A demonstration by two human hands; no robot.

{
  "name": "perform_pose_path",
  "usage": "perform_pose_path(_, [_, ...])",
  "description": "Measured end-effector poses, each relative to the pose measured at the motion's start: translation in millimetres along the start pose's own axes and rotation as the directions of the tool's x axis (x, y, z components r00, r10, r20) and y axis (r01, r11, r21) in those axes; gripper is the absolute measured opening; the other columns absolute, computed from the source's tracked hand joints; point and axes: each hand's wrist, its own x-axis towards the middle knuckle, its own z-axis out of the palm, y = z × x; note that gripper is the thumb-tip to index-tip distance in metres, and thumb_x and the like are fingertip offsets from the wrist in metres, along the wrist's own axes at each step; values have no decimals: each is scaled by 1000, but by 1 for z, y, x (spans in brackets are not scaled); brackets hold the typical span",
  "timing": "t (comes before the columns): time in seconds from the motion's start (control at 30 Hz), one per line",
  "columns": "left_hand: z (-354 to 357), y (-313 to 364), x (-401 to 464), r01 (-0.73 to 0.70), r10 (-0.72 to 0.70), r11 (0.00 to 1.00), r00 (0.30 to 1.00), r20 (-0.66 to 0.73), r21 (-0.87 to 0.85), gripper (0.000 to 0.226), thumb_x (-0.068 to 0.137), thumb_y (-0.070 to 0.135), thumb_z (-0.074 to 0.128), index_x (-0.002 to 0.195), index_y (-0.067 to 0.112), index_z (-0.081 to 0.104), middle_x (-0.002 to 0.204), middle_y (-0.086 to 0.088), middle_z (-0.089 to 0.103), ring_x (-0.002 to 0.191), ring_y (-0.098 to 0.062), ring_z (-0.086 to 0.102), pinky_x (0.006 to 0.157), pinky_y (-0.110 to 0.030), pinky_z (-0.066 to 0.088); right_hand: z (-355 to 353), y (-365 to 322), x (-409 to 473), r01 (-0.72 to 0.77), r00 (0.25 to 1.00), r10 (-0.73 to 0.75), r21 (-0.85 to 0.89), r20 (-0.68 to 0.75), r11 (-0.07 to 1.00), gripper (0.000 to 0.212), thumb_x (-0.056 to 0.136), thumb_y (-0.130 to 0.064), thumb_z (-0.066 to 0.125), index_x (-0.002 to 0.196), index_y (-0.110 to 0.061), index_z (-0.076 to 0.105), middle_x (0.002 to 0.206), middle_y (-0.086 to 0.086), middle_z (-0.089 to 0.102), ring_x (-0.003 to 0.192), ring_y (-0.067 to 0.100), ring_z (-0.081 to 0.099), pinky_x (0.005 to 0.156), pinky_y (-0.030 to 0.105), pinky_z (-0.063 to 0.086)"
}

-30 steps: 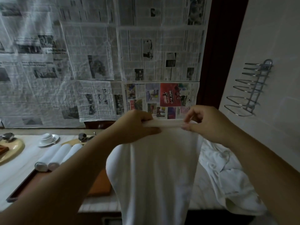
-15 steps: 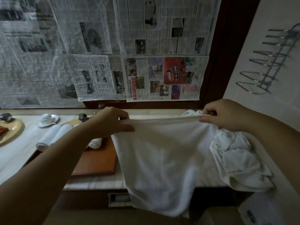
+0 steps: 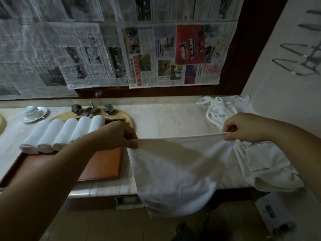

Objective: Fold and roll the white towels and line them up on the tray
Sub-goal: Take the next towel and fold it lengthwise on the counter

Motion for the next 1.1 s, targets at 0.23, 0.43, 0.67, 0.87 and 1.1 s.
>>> perform_pose_path(0.23, [58, -47, 87, 139, -134, 989, 987, 89, -45, 9, 90, 41, 80, 98, 37, 78, 88, 17, 73, 82, 4, 66, 69, -10, 47, 52, 46, 98, -83, 979, 84, -11, 188, 996, 10, 97, -31, 72, 87, -28, 73, 85, -8, 69, 78, 9, 62, 69, 24, 46])
perform_pose_path(0.43, [107, -80, 170, 324, -322, 941, 946, 38, -94, 17, 93, 38, 77, 99, 22, 79, 85, 11, 70, 77, -4, 65, 65, -19, 51, 105, 87, 208, -192, 957, 200, -61, 211, 980, 20, 100, -32, 65, 85, -20, 66, 95, 6, 70, 88, 24, 67, 80, 37, 51])
perform_pose_path(0.67, [124, -110, 294, 493, -539, 839, 813, -222, -231, 14, 96, 31, 74, 102, 19, 76, 88, 3, 65, 81, -20, 63, 71, -28, 47, 134, 117, 344, -300, 951, 298, -9, -75, 954, 25, 99, -49, 44, 95, -25, 49, 107, 8, 65, 99, 35, 66, 87, 48, 57])
perform_pose_path(0.87, [103, -140, 387, 632, -724, 684, 649, -234, -363, 18, 94, 39, 74, 99, 23, 69, 92, 1, 68, 69, -13, 61, 53, -25, 42, 106, 118, 448, -428, 886, 426, 29, -186, 903, 35, 102, -38, 60, 118, -7, 61, 110, 17, 67, 99, 40, 65, 85, 45, 56])
perform_pose_path(1.1, [93, -145, 427, 676, -811, 582, 517, -272, -451, 37, 92, 43, 78, 114, 17, 62, 106, -4, 64, 89, -24, 64, 73, -35, 50, 90, 121, 498, -558, 807, 559, 63, -188, 827, 55, 102, -54, 54, 126, -5, 58, 108, 20, 69, 98, 41, 67, 78, 42, 55])
